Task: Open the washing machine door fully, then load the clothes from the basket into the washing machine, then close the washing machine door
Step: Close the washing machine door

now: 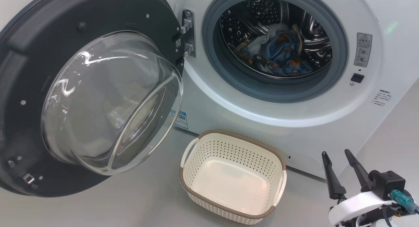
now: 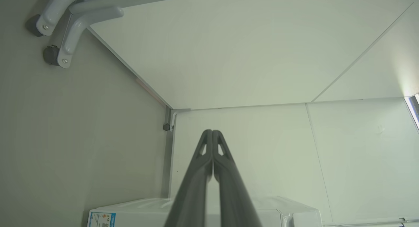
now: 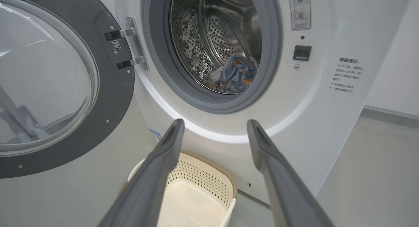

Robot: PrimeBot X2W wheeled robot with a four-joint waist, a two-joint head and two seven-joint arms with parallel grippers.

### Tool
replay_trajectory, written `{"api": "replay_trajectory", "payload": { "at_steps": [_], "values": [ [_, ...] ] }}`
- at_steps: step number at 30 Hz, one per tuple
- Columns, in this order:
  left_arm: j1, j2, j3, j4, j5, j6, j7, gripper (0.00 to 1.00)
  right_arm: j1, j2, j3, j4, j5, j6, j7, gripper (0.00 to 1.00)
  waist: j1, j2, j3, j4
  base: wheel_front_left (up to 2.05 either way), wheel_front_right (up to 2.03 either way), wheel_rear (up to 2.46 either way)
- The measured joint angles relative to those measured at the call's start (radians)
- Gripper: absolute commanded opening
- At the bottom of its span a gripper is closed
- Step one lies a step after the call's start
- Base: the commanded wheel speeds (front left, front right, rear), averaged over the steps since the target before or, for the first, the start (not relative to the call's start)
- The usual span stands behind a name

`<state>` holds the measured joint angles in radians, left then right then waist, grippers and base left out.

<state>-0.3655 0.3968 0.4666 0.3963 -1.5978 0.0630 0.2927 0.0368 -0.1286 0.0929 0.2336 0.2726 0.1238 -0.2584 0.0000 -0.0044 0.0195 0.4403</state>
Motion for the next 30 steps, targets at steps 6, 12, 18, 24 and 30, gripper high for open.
{"api": "replay_trajectory", "payload": {
  "at_steps": [6,12,18,24,30],
  "values": [
    [-0.021,-0.004,-0.040,0.031,-0.023,-0.027,0.045,0.00,0.000,-0.002,-0.011,0.000,0.000,0.000,0.000,1.00,0.0000,0.0000,0.000,-0.008,0.00,0.00,0.00],
    [-0.021,-0.004,-0.050,0.064,-0.029,-0.044,0.078,0.00,0.000,-0.002,-0.011,0.000,0.000,0.000,0.000,1.00,0.0000,0.0000,-0.004,-0.013,0.00,0.00,0.00],
    [-0.023,-0.011,-0.094,0.069,-0.041,-0.078,0.145,0.00,0.000,-0.003,-0.011,0.000,0.000,0.000,0.000,1.00,0.0000,0.0000,-0.009,-0.016,0.00,0.00,0.00],
    [-0.023,-0.014,-0.113,0.094,-0.042,-0.095,0.184,0.00,0.000,-0.004,-0.011,0.000,0.000,0.000,0.000,1.00,0.0000,0.0000,-0.016,-0.018,0.00,0.00,0.00],
    [-0.023,-0.010,-0.122,0.101,-0.058,-0.105,0.235,0.00,0.002,-0.003,-0.011,0.000,0.000,0.000,0.000,1.00,0.0000,0.0000,-0.021,-0.021,0.00,0.00,0.00]
  ]
}}
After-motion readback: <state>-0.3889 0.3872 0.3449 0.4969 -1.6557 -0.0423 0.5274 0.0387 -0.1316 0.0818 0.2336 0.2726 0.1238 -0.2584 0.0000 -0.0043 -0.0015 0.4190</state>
